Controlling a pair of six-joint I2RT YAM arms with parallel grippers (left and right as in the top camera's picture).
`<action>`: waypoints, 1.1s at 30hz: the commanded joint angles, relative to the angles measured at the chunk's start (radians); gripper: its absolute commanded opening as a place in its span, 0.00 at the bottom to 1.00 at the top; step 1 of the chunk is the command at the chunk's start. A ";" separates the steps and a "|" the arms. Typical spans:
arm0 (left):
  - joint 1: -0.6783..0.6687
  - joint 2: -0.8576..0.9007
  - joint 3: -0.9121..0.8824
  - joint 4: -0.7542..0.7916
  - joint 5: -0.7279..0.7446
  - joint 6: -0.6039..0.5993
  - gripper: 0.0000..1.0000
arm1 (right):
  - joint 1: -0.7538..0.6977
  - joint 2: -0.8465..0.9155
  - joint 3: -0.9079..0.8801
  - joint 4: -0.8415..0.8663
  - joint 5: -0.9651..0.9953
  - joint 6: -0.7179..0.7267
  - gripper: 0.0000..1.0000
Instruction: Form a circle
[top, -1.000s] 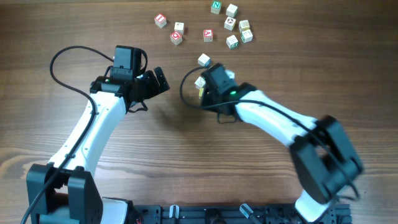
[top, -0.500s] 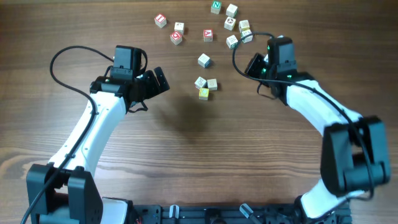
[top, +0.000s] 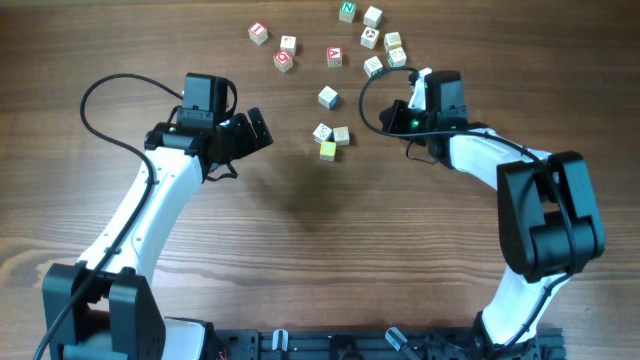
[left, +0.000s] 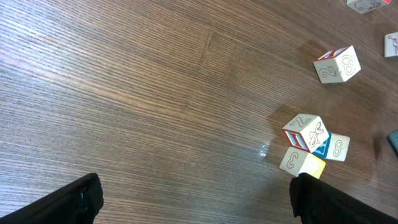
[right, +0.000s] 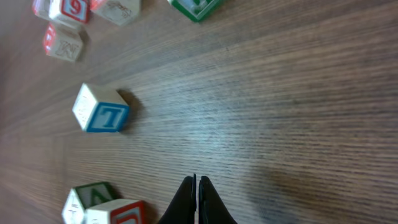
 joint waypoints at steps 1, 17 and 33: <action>0.003 -0.001 -0.001 0.000 -0.010 0.019 1.00 | -0.007 0.009 0.016 0.043 -0.086 -0.041 0.05; 0.003 -0.001 -0.001 0.000 -0.010 0.019 1.00 | 0.067 0.009 0.060 -0.052 -0.097 -0.069 0.05; 0.003 -0.001 -0.001 0.000 -0.010 0.019 1.00 | 0.116 0.042 0.049 -0.026 -0.027 -0.057 0.05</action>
